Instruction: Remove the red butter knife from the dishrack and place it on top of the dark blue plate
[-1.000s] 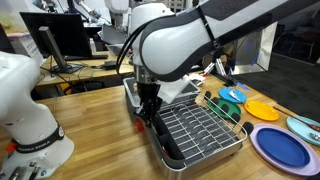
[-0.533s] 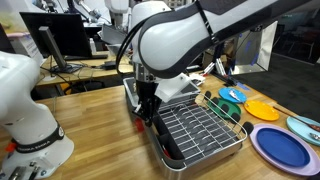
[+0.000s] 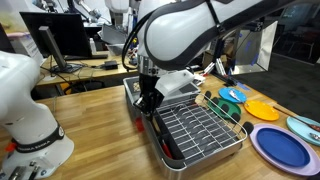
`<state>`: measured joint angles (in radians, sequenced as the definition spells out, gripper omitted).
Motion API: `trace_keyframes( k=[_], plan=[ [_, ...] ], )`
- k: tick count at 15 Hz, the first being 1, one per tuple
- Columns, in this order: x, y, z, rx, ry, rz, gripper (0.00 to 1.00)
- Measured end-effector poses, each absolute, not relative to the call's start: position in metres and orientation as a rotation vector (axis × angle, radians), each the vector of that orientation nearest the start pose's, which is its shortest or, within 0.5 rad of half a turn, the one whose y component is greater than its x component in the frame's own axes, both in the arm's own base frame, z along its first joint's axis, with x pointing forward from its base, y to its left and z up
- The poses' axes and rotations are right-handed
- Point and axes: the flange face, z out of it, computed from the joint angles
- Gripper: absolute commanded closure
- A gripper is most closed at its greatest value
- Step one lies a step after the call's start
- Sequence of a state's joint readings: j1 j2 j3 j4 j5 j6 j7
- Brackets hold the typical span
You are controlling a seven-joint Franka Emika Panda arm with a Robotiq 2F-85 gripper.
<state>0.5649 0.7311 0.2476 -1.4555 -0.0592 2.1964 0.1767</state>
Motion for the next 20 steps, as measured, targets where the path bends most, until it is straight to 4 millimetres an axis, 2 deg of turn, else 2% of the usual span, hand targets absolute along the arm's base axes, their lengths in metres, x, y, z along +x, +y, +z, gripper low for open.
trace_keyframes(
  k=[3, 8, 12, 20],
  plan=[
    [0.525, 0.483, 0.279, -2.885, -0.822, -0.029, 0.99],
    [0.521, 0.454, 0.32, -2.854, -0.724, -0.211, 0.99],
    [0.511, 0.435, 0.345, -2.831, -0.667, -0.337, 0.99],
    [0.487, 0.396, 0.379, -2.786, -0.499, -0.574, 0.99]
  ],
)
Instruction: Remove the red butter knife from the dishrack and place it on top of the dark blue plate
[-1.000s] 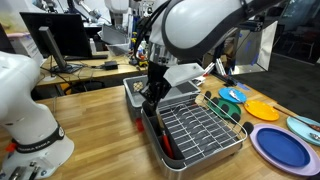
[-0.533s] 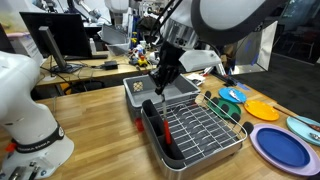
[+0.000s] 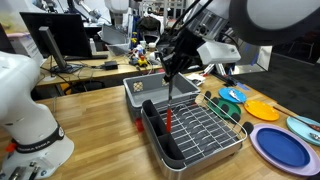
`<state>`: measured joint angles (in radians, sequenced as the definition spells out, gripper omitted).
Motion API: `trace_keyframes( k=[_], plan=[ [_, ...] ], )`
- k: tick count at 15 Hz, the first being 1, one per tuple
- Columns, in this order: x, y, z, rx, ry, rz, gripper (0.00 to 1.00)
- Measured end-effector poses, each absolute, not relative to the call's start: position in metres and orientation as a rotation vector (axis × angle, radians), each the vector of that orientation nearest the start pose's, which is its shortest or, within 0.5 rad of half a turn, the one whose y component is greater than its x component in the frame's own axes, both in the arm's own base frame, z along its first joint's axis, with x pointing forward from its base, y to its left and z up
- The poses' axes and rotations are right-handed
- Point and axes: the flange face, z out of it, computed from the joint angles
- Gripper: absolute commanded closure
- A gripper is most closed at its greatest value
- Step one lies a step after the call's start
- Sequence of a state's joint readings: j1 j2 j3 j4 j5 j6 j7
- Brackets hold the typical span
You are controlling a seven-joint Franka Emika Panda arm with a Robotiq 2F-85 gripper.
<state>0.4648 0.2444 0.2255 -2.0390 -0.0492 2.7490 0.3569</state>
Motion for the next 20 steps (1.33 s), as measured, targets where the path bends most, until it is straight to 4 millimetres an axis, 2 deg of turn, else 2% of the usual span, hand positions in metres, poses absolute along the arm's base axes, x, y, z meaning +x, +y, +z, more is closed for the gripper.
trace_keyframes(
  k=[7, 11, 15, 20],
  plan=[
    [0.474, 0.313, 0.426, -2.892, -0.255, -0.906, 0.99],
    [0.456, 0.28, 0.441, -2.968, -0.059, -1.041, 0.99],
    [0.434, 0.252, 0.437, -3.149, 0.189, -1.091, 0.99],
    [0.407, 0.226, 0.414, -3.412, 0.515, -1.015, 0.99]
  ],
)
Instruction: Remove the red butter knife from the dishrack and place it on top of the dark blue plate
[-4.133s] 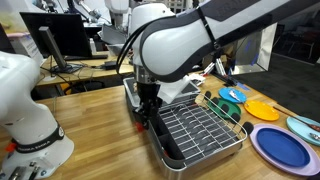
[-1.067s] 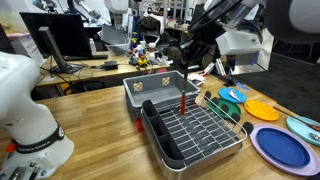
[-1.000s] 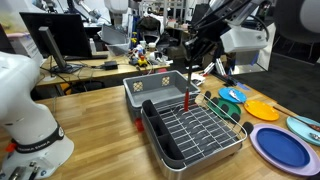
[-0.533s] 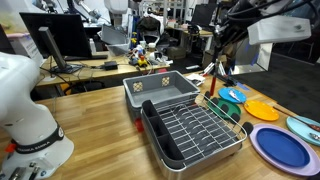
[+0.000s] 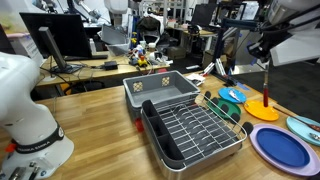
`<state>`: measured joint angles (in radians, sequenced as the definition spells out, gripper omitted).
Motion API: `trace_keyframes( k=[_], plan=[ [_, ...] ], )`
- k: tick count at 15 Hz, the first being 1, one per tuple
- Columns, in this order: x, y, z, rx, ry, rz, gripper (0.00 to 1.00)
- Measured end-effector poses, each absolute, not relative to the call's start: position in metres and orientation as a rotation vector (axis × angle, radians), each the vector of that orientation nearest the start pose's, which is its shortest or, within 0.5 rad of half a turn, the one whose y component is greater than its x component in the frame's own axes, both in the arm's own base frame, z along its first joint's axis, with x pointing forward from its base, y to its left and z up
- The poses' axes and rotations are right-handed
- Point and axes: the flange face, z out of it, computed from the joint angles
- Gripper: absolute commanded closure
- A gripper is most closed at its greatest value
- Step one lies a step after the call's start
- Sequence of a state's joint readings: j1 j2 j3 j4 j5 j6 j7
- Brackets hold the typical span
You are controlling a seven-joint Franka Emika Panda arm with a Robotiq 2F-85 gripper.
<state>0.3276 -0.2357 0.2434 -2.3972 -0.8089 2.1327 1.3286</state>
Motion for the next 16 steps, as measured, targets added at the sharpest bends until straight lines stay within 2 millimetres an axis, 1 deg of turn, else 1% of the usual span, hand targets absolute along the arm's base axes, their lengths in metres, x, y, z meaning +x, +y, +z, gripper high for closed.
trace_keyframes(
  k=[3, 4, 5, 15, 16],
  plan=[
    [0.393, 0.212, 0.399, -3.51, 0.73, -0.867, 0.99],
    [0.39, 0.21, 0.395, -3.52, 0.775, -0.821, 0.99],
    [0.388, 0.209, 0.392, -3.52, 0.803, -0.787, 0.97],
    [0.386, 0.212, 0.391, -3.506, 0.828, -0.77, 0.97],
    [0.386, 0.212, 0.391, -3.506, 0.828, -0.77, 0.99]
  ],
)
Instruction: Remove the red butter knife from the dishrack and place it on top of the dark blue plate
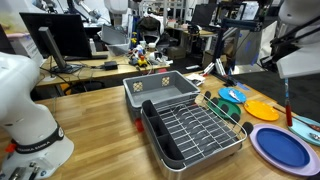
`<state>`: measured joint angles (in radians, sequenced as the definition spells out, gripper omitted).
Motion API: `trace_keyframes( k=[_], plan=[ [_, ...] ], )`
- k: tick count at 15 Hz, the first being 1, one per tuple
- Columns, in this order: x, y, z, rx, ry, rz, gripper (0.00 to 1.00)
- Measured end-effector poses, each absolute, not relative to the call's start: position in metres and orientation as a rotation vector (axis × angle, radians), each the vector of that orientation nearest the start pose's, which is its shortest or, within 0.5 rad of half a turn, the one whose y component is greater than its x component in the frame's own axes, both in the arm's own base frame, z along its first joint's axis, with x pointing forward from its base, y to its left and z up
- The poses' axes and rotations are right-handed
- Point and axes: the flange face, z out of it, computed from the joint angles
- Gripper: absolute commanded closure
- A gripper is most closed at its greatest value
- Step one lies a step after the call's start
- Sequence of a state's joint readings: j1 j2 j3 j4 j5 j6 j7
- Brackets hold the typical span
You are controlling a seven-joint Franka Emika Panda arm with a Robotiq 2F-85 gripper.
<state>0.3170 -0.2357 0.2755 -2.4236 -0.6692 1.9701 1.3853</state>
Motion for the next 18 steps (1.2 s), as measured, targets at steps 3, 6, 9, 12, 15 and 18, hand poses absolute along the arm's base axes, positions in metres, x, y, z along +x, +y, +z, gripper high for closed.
trace_keyframes(
  k=[3, 6, 9, 12, 15, 18],
  plan=[
    [0.386, 0.212, 0.39, 2.474, -0.587, 0.54, 0.99],
    [0.393, 0.191, 0.38, 2.436, -0.657, 0.476, 0.99],
    [0.404, 0.158, 0.36, 2.368, -0.742, 0.382, 0.99],
    [0.414, 0.131, 0.341, 2.301, -0.842, 0.321, 0.99],
    [0.425, 0.111, 0.328, 2.225, -0.933, 0.299, 0.99],
    [0.433, 0.095, 0.31, 2.103, -0.956, 0.279, 0.99]
  ],
)
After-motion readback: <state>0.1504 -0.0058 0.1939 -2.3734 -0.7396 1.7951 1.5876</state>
